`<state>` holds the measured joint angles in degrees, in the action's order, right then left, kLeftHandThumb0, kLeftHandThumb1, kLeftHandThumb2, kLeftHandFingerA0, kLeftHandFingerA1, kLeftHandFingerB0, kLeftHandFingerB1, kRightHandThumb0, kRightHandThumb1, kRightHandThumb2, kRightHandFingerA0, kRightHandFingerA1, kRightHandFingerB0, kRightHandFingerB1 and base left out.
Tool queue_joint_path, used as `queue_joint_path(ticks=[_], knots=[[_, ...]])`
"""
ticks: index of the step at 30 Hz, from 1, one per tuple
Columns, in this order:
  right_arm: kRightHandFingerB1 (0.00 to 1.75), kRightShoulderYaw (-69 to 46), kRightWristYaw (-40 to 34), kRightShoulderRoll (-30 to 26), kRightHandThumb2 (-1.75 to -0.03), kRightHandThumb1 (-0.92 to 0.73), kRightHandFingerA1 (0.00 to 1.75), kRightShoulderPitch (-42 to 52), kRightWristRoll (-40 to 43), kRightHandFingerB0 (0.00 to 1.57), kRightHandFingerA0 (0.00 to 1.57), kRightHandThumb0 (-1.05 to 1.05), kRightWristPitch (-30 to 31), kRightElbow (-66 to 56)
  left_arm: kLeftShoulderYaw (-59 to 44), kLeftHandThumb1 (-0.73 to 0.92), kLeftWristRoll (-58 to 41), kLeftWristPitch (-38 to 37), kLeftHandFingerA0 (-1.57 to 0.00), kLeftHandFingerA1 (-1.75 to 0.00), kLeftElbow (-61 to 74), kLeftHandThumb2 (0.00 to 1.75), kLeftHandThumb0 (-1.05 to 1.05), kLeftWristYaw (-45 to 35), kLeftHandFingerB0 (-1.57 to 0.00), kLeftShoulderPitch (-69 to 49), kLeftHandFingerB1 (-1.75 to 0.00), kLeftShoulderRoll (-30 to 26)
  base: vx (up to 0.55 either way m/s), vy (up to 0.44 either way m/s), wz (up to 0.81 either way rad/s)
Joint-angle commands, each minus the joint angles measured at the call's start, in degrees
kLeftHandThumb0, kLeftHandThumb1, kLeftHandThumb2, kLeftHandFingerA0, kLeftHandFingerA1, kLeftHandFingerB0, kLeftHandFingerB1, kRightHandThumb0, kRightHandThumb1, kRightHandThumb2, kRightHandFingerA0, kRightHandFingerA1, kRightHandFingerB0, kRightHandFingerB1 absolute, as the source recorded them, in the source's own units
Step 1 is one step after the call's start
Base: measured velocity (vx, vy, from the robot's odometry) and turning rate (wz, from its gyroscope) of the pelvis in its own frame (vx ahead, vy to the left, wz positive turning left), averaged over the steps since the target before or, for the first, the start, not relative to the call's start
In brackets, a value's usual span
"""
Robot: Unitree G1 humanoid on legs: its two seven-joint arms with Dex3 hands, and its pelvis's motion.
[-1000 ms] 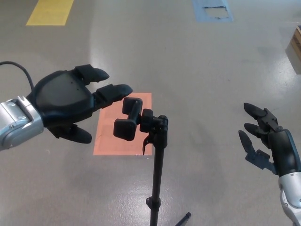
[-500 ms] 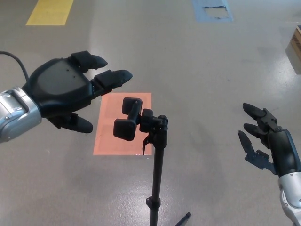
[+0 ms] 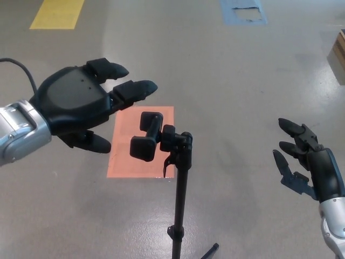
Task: The robot uses its left hand to grab the top of a phone stand kept on the floor and tilt it upwards to adjust its angle
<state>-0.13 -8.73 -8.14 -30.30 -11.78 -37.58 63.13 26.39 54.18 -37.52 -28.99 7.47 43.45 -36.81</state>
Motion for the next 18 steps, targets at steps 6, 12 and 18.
queue_joint_path(ticks=[6,12,18], knots=[[0.31,-0.1,0.2,-0.6,-0.65,-0.83,0.37,-0.7,0.6,0.22,0.32,-0.67,0.6,-0.1,0.8,0.55,1.4,1.7,-0.12,-0.4,3.0,0.91,-0.83,-0.6,-0.02,-2.7,-0.19,0.4,0.0,0.0,0.0],[0.31,-0.4,0.4,-0.6,-0.65,-0.82,0.37,-0.8,1.0,0.22,0.32,-0.68,0.5,-0.1,1.3,0.56,1.8,1.8,-0.11,-0.4,3.3,0.92,-0.83,-0.9,-0.02,-3.3,-0.2,0.3,0.0,0.0,0.0],[0.3,-0.1,0.4,-0.6,-0.65,-0.82,0.37,-0.8,0.6,0.21,0.32,-0.67,0.9,-0.1,1.6,0.57,1.9,2.1,-0.11,-0.34,3.1,0.94,-0.82,-1.8,0.0,-3.8,-0.16,0.2,0.0,0.0,0.0]])
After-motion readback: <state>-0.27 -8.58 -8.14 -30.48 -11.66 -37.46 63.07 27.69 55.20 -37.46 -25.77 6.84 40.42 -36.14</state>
